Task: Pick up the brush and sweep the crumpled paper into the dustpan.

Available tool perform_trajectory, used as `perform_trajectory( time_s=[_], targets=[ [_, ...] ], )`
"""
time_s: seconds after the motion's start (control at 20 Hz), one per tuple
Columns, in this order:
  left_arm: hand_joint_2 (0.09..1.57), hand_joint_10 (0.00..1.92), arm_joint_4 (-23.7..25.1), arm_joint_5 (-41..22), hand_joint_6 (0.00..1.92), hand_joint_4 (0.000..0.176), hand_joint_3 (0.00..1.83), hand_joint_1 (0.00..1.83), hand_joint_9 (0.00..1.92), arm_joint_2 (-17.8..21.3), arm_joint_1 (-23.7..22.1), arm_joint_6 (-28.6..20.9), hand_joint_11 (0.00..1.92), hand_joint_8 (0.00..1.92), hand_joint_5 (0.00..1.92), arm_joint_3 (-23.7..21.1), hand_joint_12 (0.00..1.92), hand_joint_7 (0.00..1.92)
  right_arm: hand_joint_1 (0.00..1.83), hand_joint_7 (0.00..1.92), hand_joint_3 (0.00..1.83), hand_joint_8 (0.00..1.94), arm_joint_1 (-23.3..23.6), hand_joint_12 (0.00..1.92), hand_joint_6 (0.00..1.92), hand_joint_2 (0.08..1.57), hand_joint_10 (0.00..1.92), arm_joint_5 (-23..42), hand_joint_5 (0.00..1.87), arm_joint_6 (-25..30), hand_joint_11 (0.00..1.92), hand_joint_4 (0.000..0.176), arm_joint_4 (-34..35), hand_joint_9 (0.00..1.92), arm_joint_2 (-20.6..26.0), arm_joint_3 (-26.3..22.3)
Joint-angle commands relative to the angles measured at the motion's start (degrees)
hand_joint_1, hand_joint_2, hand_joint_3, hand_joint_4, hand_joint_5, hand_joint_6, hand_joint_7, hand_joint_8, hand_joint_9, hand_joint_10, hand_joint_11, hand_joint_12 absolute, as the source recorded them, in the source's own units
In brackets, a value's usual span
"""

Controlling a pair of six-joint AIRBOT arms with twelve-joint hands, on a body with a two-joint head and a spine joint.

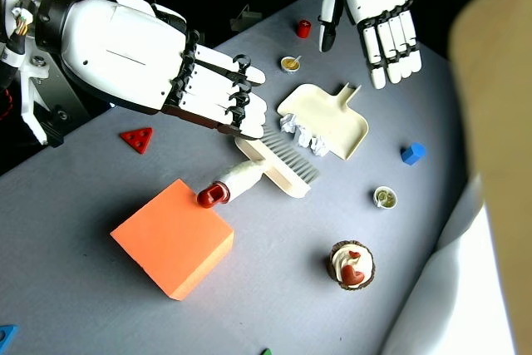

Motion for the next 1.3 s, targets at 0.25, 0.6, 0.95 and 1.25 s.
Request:
perform_trajectory(
  time_s=[0.25,0.6,0.95,1.25],
  targets=[
    [0.95,0.01,-10.77,-14.25,0.01,0.097,0.0,0.73,0.07,-1.89,3.95,7.15,0.04,0.01,0.31,-1.87,0.02,0.08,0.0,0.01,0.01,0.0,1.34,0.0,0.0,0.85,0.0,-1.75,0.0,0.32,0.0,0.0,-1.68,0.02,0.49,-0.36],
    [0.96,0.0,-14.79,-18.13,0.01,0.088,0.0,0.78,0.1,-6.67,5.95,10.19,0.09,0.0,0.38,-0.17,0.04,0.11,0.0,0.0,0.01,0.0,1.34,0.0,0.0,0.88,0.0,-1.75,0.0,0.32,0.0,0.0,-1.68,0.0,0.49,-0.41],
    [0.96,0.0,-13.37,-18.96,0.01,0.095,0.0,0.75,0.08,-9.51,8.56,8.45,0.09,0.0,0.4,3.17,0.04,0.08,0.0,0.0,0.01,0.0,1.34,0.0,0.0,0.9,0.0,-1.75,0.0,0.32,0.0,0.0,-1.68,0.0,0.49,-0.53],
    [0.98,0.0,-13.6,-19.37,0.0,0.098,0.01,0.73,0.07,-12.1,9.36,8.4,0.08,0.0,0.39,6.19,0.03,0.06,0.0,0.01,0.01,0.0,1.34,0.01,0.0,0.91,0.0,-1.75,0.0,0.34,0.04,0.0,-1.68,0.03,0.5,-0.55]
  ],
)
